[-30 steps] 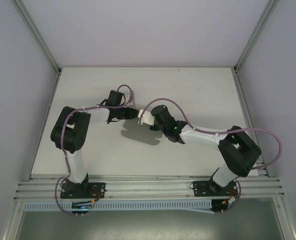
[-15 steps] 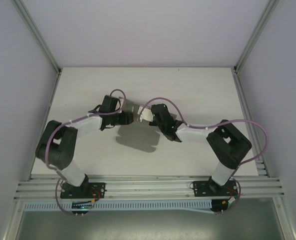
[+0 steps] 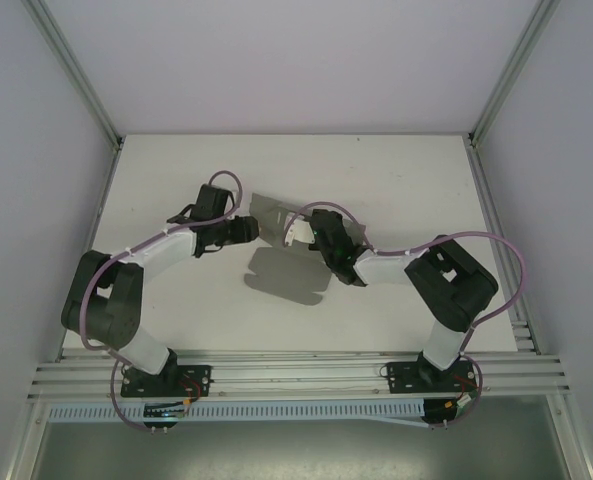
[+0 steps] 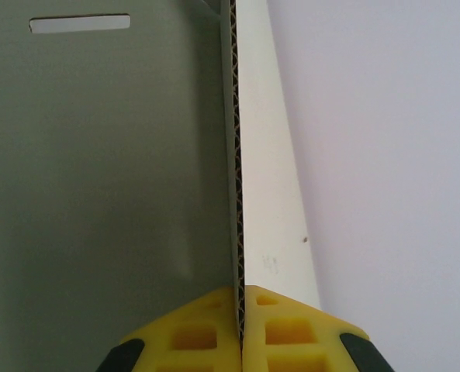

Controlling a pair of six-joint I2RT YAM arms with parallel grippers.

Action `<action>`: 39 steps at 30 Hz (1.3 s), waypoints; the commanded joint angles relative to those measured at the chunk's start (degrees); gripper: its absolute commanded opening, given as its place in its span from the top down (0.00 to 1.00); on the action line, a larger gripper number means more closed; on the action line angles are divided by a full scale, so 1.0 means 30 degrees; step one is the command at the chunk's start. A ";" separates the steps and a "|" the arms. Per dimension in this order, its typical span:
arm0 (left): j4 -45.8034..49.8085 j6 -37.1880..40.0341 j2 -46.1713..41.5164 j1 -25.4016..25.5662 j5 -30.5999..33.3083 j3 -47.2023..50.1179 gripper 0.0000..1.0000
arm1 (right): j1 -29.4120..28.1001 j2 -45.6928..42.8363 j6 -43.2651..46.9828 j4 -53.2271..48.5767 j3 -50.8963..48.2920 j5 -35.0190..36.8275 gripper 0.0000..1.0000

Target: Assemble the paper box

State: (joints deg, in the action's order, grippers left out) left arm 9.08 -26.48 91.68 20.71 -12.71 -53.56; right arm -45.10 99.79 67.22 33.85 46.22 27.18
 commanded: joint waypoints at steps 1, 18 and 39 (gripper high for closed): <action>0.0124 -0.0406 0.1177 -0.0075 -0.0085 -0.1084 0.58 | 0.0000 -0.0471 0.1352 0.1753 0.0017 0.0022 1.00; -0.3621 -0.0260 0.4706 -0.0106 -0.4945 -0.1816 0.90 | -0.0245 -0.0890 0.2003 0.2430 -0.0748 -0.0913 1.00; -0.6008 -0.0781 0.2560 -0.0077 -0.5871 0.1931 0.89 | -0.2083 0.0333 0.1897 0.7049 -0.3838 0.1022 1.00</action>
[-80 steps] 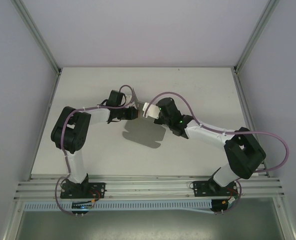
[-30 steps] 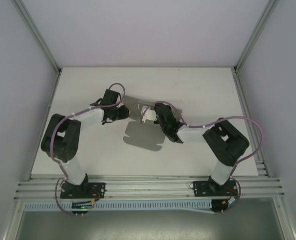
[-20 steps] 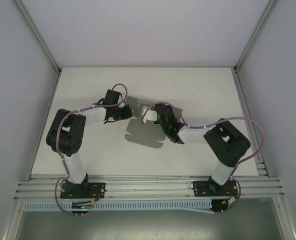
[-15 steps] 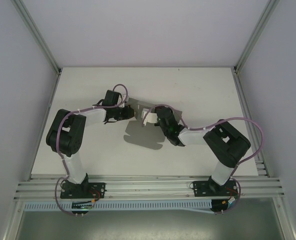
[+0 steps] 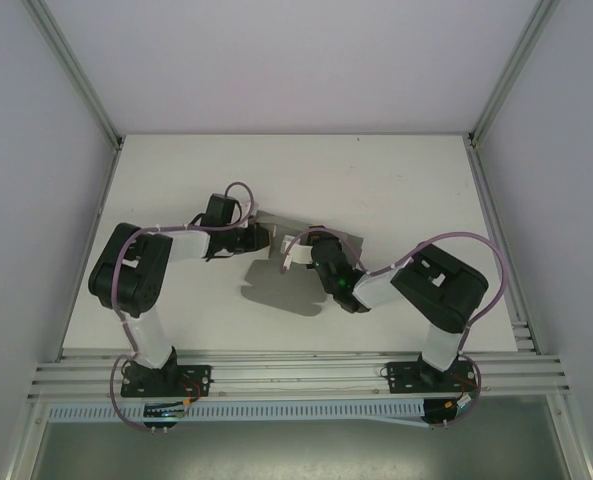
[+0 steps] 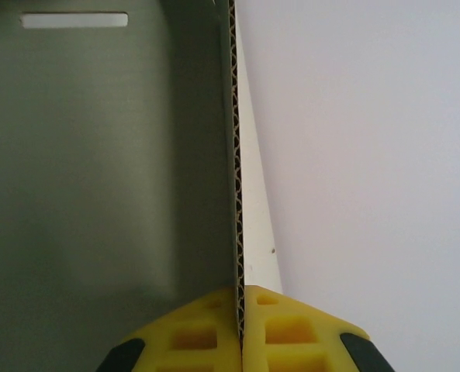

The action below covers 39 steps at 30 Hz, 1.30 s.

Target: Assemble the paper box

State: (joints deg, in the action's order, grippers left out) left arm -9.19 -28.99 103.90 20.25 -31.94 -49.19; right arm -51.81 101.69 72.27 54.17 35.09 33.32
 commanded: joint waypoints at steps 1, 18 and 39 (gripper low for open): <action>0.0620 0.0004 -0.1853 0.0098 0.1204 0.0615 0.89 | 0.0213 -0.0668 0.0281 -0.0074 -0.0016 -0.1236 1.00; 0.6575 0.0848 -0.3684 -0.0067 0.6011 -0.4757 0.78 | 0.0781 -0.0619 0.1428 -0.0318 0.0841 -0.1216 1.00; 0.3921 0.1866 0.1858 0.0091 0.0553 -0.6637 0.95 | 0.2672 0.3438 0.4890 0.4472 0.2571 -0.3526 1.00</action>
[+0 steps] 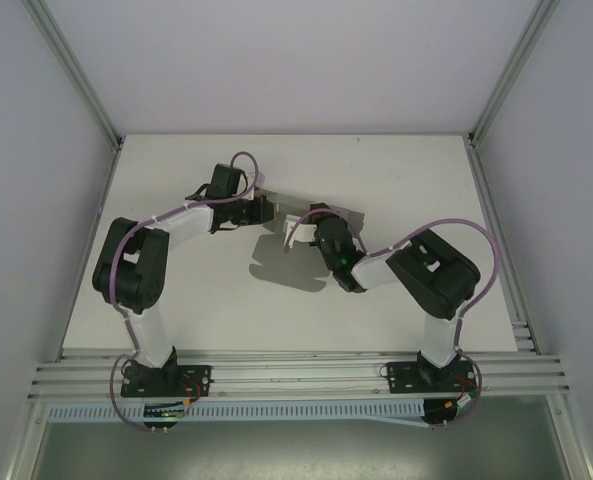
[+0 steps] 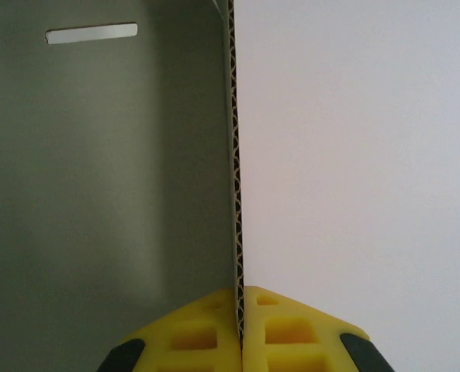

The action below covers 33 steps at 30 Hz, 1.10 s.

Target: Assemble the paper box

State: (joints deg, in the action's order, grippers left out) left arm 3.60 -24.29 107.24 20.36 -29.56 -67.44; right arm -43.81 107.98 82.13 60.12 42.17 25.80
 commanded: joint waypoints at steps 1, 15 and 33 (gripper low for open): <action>-0.0611 0.0177 0.0732 0.0069 -0.0326 -0.0249 0.95 | 0.0033 0.1937 0.2126 0.3447 0.0246 -0.0956 1.00; 0.0758 -0.1094 -0.4367 0.0054 0.3833 0.3083 0.83 | -0.0249 0.2207 0.2470 0.4687 -0.0286 -0.0669 1.00; 0.3429 -0.0655 0.0550 -0.0341 0.3757 -0.2748 0.95 | -0.0243 0.1795 0.2917 0.4543 -0.0028 -0.0268 1.00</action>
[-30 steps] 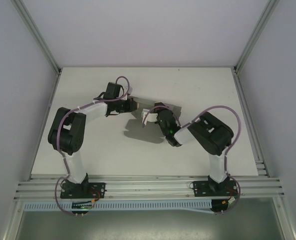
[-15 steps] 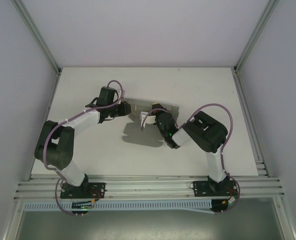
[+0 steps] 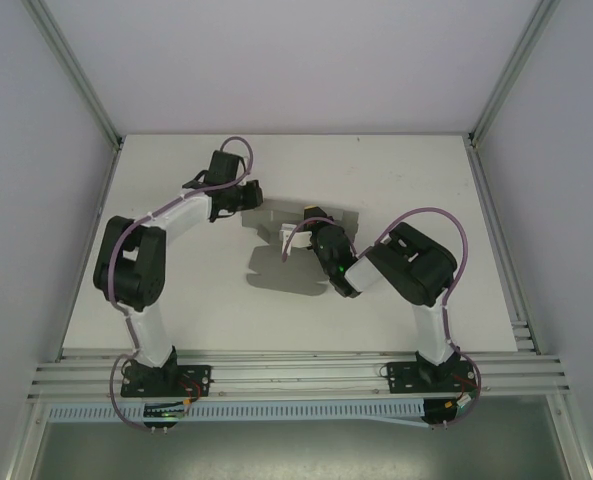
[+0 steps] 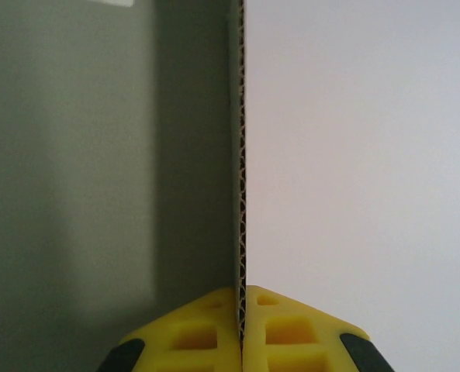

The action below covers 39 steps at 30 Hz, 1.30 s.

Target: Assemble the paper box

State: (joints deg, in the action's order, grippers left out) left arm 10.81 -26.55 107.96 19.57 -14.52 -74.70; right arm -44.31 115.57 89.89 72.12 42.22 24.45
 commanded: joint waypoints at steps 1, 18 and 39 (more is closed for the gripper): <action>0.0628 0.0088 0.0179 -0.0054 -0.1899 0.0057 0.96 | -0.0086 -0.0715 0.0362 0.0563 -0.0024 0.0229 1.00; -0.3450 -0.1032 -0.0297 0.0066 -0.6340 0.2125 0.89 | -0.0369 -0.0584 0.0038 0.0336 0.0342 0.0420 1.00; -0.1681 -0.1313 -0.4811 -0.0494 -0.0940 0.6903 0.67 | 0.0061 -0.1372 -0.0017 0.0497 -0.0112 0.1006 1.00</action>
State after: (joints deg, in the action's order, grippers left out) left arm 3.16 -29.45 97.08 20.03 -23.29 -56.47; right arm -44.34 113.54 89.54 71.61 42.24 28.18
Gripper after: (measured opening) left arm 0.315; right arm 0.056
